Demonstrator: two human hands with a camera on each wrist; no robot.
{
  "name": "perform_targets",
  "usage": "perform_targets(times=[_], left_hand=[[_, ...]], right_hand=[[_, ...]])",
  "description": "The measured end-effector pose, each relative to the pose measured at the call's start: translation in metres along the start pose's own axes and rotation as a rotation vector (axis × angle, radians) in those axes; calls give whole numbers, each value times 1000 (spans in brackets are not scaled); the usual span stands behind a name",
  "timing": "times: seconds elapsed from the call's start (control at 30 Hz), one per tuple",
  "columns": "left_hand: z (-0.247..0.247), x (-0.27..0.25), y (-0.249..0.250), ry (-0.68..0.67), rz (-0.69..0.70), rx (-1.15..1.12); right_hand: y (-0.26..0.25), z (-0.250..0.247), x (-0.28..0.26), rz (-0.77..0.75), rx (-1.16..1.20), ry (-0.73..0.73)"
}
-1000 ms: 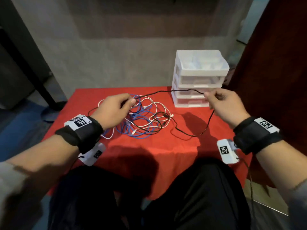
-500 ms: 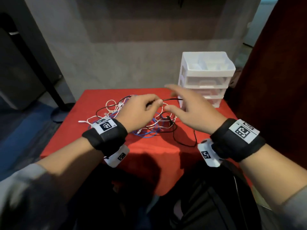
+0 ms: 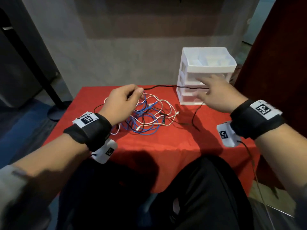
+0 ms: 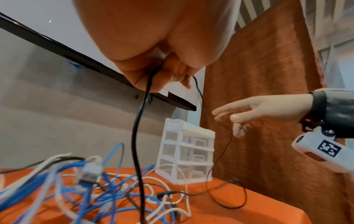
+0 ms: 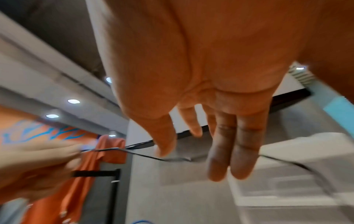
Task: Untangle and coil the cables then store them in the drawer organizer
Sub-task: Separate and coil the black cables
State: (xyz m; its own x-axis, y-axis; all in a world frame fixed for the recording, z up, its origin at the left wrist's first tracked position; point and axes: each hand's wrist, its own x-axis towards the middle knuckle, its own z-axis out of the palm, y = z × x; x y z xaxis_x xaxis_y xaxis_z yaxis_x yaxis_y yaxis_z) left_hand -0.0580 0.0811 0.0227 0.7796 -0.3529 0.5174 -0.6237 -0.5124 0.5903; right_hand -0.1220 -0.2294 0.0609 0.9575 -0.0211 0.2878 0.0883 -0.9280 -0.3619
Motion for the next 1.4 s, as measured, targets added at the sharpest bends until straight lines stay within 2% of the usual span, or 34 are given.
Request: perform_targets(times=[0.13,0.2,0.27,0.4,0.47,0.57,0.7,0.77,0.83,0.93,1.03,1.1,1.17,1.23,1.3,1.4], left_hand=[[24,3,30,-83,95,32],[31,5,46,-110,148,17],[29,7,49,-107,152,-16],[13,1,21,-115,90,32],[8,-4,4,-136,73,65],[12,-6,-8,-127,11,61],[26,-9,-10,-102,-92,-64],[36,-15,-13,-142,-143,-117],[44,-21,-19,-162,-203,-190],[51,-27,-27,-100,-310,-358],[49,-26,-20,108,-389,-435],[42,-19,-4,290,-367,-480],[37,-9,21,398,-324,-570],[38,0,52,378,-266,-662],[44,5,84,286,-205,-754],[53,7,114,187,-176,-843]], right_hand=[[-41,21,-10,-290,63,-66],[-54,25,-10,-363,84,-54],[-45,17,-4,-291,159,57],[9,-16,6,34,374,337],[28,-18,7,113,387,344],[37,3,6,148,270,152],[30,47,-10,156,145,-426],[24,71,-19,122,15,-622],[19,91,-26,33,-182,-665],[17,107,-30,-33,-351,-609],[19,101,-31,33,-143,-490],[13,90,-31,99,182,-320],[-1,76,-30,136,513,-176],[-17,67,-29,127,736,-133],[-35,62,-29,68,876,-179],[-51,62,-28,-20,925,-244]])
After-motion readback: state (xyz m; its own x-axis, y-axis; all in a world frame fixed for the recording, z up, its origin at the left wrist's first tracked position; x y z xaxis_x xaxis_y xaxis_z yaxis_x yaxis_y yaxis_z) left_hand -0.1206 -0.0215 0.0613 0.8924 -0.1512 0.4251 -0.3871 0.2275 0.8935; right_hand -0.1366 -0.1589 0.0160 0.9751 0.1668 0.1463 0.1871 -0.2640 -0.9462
